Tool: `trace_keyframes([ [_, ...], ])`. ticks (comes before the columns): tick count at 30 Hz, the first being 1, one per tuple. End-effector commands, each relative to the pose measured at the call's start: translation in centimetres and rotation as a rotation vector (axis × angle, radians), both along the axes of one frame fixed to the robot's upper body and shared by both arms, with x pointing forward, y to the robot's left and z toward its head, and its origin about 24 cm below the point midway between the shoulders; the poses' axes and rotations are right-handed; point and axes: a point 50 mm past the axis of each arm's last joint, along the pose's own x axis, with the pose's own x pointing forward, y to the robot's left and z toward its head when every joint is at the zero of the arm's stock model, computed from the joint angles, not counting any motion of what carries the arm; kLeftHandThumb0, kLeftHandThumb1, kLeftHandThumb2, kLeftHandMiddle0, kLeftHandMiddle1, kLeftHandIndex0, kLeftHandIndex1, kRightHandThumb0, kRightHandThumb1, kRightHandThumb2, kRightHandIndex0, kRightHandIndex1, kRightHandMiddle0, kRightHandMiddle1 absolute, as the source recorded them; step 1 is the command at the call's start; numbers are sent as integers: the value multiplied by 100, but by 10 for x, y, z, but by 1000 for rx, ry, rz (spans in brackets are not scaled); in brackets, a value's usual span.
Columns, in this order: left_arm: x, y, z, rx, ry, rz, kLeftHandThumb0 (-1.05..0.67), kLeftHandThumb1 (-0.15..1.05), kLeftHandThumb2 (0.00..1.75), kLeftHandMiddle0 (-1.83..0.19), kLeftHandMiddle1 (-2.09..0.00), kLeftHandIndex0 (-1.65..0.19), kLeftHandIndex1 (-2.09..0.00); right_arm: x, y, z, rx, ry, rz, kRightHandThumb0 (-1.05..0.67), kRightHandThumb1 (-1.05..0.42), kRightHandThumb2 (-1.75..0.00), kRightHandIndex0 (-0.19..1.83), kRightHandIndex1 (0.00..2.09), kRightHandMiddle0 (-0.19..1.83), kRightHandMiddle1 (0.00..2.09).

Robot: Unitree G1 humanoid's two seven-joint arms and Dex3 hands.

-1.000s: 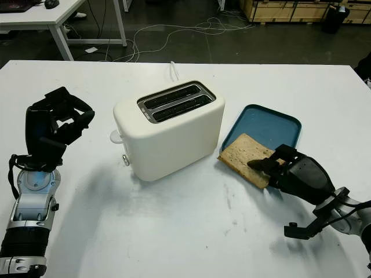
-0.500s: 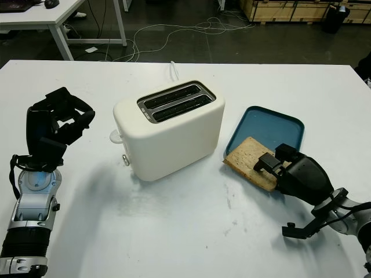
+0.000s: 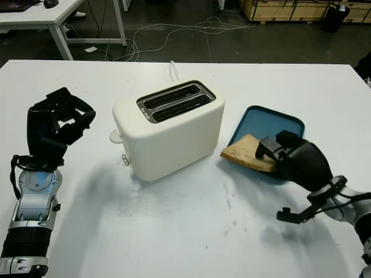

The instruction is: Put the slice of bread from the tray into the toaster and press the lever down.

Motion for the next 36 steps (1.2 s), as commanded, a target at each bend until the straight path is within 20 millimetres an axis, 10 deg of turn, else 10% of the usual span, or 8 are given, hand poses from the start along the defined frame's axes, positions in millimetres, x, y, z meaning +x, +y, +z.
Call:
trace_keyframes([
  [1,0,0,0,-7,-5,2,-98,92,17,-95,-156,-85,-127,5,2,10,36,8,6,-46,-92,-55,59,175,25,175],
  [22,1,-1,2,-6,-13,12,-97,92,16,-92,-157,-84,-128,46,0,88,221,83,-118,-45,-92,-58,69,175,34,175],
  [26,1,-2,1,-11,-9,19,-97,92,16,-92,-158,-84,-129,58,2,117,227,26,-104,-31,-92,-38,66,175,68,110],
  [36,-1,0,-1,-12,-13,29,-98,92,17,-91,-157,-83,-127,73,8,167,124,-77,-116,-34,-92,-24,83,170,80,138],
])
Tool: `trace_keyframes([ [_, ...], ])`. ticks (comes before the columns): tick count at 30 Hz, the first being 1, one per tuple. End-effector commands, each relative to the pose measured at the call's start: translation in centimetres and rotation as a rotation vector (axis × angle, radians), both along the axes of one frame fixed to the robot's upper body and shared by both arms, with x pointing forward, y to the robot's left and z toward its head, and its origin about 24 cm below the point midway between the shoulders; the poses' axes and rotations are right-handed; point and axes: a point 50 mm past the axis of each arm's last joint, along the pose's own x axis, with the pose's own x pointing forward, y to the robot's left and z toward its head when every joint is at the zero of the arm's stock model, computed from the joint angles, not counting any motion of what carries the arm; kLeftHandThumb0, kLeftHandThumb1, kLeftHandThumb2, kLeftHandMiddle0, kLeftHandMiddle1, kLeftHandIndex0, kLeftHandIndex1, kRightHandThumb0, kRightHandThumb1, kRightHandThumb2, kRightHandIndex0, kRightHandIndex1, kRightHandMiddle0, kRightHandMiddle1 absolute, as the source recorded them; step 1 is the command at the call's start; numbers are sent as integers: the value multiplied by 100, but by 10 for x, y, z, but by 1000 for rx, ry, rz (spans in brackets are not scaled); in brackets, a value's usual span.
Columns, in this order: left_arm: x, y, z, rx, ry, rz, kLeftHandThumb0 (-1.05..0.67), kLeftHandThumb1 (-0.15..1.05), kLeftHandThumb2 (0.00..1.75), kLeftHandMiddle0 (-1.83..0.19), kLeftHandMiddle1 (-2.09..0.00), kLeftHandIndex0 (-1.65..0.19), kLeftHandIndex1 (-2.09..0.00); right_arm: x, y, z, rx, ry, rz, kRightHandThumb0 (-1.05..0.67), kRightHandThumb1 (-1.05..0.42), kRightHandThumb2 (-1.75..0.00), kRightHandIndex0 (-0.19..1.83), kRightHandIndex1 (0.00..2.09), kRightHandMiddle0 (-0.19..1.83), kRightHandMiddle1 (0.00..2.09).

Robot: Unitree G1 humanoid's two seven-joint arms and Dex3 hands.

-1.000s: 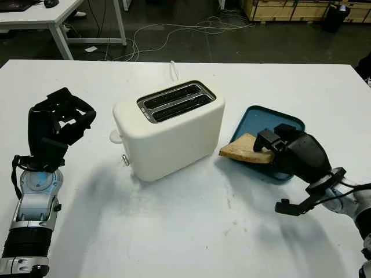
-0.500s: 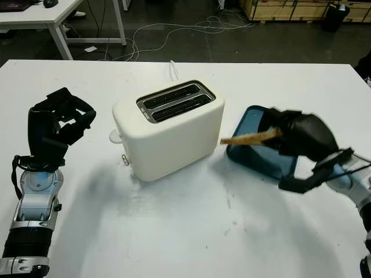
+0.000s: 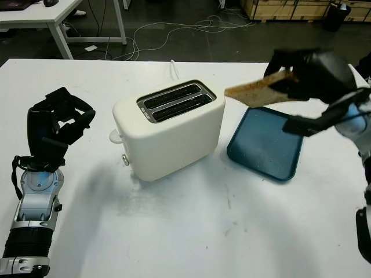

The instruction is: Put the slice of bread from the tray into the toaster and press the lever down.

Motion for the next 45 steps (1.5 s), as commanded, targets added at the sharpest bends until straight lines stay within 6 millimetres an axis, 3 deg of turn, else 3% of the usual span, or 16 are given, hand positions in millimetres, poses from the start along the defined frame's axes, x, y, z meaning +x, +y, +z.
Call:
trace_keyframes([
  [1,-1,0,0,0,-8,5,-98,92,17,-91,-157,-83,-127,1,-1,19,-56,-42,-17,-37,-92,-27,85,170,81,138],
  [4,-1,-1,0,-3,-11,6,-98,92,16,-91,-157,-82,-126,3,-2,35,-99,-66,-41,-42,-92,-30,91,156,87,123],
  [7,-1,0,0,-11,-9,4,-97,92,15,-91,-157,-82,-124,4,-2,52,-122,-107,-55,-44,-92,-27,87,160,84,124],
  [11,-1,0,1,-11,-7,1,-96,92,15,-91,-157,-82,-123,2,2,80,-158,-164,-65,-49,-92,-29,84,174,72,154],
  [17,-1,-1,0,-5,-8,1,-97,92,15,-90,-156,-83,-122,-2,24,118,-197,-288,35,-54,-92,-29,95,172,96,120],
  [22,-1,-2,0,-11,-5,2,-97,92,14,-92,-155,-83,-121,-1,51,143,-170,-268,129,-57,-92,-28,102,174,93,149],
  [23,-1,-2,0,-9,-6,2,-97,92,14,-92,-155,-83,-121,-1,57,147,-167,-258,148,-58,-92,-28,106,165,100,124],
  [26,-1,-3,-1,-2,-4,7,-98,92,15,-92,-156,-84,-121,-1,72,156,-157,-221,208,-58,-92,-28,115,142,118,77],
  [28,-1,-3,-1,-3,-4,9,-98,92,15,-92,-156,-84,-121,1,81,158,-124,-193,241,-58,-92,-28,118,137,126,63],
  [29,-1,-3,-1,-2,-3,9,-98,92,15,-93,-156,-84,-121,2,86,157,-101,-181,265,-57,-92,-25,121,145,128,78],
  [32,-1,-3,-1,4,-5,9,-98,92,16,-92,-156,-84,-121,5,101,152,-65,-120,340,-52,-92,-21,120,162,108,140],
  [38,-1,-4,-1,6,-7,11,-98,92,17,-93,-156,-83,-122,14,121,132,-31,80,462,-44,-92,-31,110,171,90,160],
  [45,-1,-4,0,-3,-8,11,-97,92,15,-92,-156,-84,-122,18,133,110,-67,125,524,-50,-92,-44,108,175,76,174],
])
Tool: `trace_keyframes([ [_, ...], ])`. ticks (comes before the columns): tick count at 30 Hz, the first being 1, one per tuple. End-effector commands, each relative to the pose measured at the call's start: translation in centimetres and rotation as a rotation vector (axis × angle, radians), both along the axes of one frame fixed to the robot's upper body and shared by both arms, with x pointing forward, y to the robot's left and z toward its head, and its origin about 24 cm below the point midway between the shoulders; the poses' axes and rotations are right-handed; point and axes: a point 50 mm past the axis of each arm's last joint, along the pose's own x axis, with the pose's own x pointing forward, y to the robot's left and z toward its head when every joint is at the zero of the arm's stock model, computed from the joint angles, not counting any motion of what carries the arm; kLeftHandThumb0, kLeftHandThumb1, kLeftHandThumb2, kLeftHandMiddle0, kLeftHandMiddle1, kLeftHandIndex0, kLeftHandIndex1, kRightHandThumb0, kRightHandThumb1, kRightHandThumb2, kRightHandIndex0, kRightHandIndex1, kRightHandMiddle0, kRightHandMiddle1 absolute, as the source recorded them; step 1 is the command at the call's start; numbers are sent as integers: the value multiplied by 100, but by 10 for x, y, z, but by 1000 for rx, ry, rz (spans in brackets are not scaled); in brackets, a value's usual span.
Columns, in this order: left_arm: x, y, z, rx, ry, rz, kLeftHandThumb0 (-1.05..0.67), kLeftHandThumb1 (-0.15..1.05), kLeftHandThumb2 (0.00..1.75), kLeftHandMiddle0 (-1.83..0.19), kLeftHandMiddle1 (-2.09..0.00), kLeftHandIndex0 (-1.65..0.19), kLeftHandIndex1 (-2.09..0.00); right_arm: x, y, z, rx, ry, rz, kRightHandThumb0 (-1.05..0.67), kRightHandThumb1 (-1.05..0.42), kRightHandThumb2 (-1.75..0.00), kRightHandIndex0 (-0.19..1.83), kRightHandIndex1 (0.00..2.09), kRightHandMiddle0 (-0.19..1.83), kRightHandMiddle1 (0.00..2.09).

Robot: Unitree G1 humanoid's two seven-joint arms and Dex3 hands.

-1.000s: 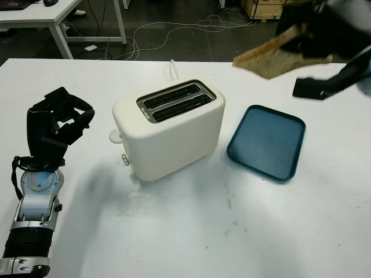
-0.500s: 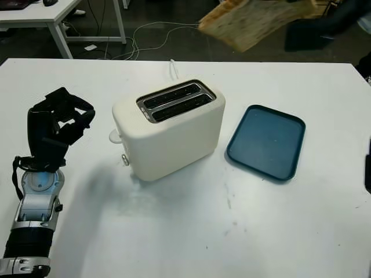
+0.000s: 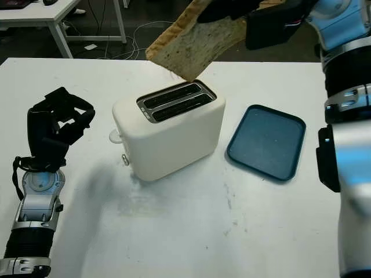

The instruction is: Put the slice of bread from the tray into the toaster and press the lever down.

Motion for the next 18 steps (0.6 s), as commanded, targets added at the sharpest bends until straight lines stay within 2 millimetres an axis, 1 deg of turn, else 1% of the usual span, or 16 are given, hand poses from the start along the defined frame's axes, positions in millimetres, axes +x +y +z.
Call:
trace_keyframes([
  [1,-1,-3,0,2,1,-1,-97,92,15,-92,-156,-84,-122,2,3,-12,-7,30,26,-50,-92,-46,107,175,74,174],
  [5,-1,-3,0,5,0,-5,-98,92,16,-91,-156,-84,-121,4,3,-23,-40,73,18,-53,-92,-53,101,175,70,175],
  [9,-1,-3,1,3,2,-1,-99,92,15,-91,-154,-84,-120,5,2,-30,-63,87,13,-51,-92,-52,97,175,67,175],
  [13,-1,-3,1,-5,4,-2,-99,92,14,-92,-155,-84,-120,6,1,-35,-76,97,11,-50,-92,-54,97,175,67,175],
  [18,-1,-4,2,3,2,-1,-98,92,15,-91,-156,-84,-120,7,1,-39,-95,109,-5,-51,-92,-56,102,175,72,175],
])
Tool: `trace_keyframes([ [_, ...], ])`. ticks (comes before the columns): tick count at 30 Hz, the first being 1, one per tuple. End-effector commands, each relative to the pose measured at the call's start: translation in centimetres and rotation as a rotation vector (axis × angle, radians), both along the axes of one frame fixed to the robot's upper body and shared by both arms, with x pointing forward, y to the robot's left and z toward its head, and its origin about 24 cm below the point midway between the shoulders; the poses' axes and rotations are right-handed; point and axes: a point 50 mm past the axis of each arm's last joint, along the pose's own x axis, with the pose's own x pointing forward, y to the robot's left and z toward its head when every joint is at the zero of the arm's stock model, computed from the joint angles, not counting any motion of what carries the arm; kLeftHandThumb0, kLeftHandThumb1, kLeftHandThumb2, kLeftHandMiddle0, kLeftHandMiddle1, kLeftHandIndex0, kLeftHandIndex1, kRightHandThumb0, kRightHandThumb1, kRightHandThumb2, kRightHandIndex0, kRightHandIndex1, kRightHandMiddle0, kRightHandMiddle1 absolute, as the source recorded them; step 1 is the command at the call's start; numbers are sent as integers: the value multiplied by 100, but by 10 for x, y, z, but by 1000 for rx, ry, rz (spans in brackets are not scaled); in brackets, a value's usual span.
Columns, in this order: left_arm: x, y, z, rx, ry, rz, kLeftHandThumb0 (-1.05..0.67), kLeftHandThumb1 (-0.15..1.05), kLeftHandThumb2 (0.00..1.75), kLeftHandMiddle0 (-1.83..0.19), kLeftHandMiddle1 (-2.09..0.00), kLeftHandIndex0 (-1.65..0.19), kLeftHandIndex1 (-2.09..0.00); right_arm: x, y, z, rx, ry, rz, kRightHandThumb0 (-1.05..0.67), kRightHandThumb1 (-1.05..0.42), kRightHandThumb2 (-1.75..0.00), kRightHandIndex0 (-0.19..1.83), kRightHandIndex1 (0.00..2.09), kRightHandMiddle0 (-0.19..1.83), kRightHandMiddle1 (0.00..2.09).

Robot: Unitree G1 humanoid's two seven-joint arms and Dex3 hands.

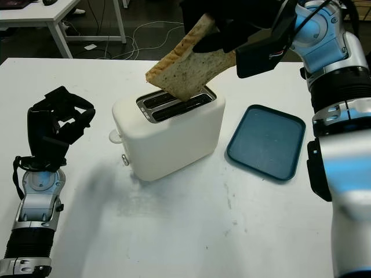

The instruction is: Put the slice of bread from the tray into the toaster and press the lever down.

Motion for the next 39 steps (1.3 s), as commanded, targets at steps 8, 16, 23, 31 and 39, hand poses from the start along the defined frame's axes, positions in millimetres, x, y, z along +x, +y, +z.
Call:
trace_keyframes([
  [8,-1,-2,0,11,-2,2,-98,92,16,-91,-156,-83,-121,0,-1,-5,-36,-1,-7,-48,-92,-53,101,175,70,175],
  [16,-1,-2,0,15,0,2,-97,92,16,-91,-156,-83,-121,1,2,-6,-213,-101,-60,-51,-92,-56,100,175,72,175],
  [23,-2,-4,-1,5,1,-2,-97,92,14,-91,-156,-83,-121,2,16,-6,-330,-108,-43,-49,-92,-51,97,175,70,175],
  [31,-2,-4,-2,4,3,-6,-98,92,15,-92,-157,-83,-121,-4,40,-4,-442,-227,56,-48,-92,-41,109,175,82,175],
  [39,-2,-6,-3,8,6,-4,-98,92,15,-91,-155,-84,-119,-14,72,2,-474,-279,187,-46,-92,-40,114,175,86,175],
])
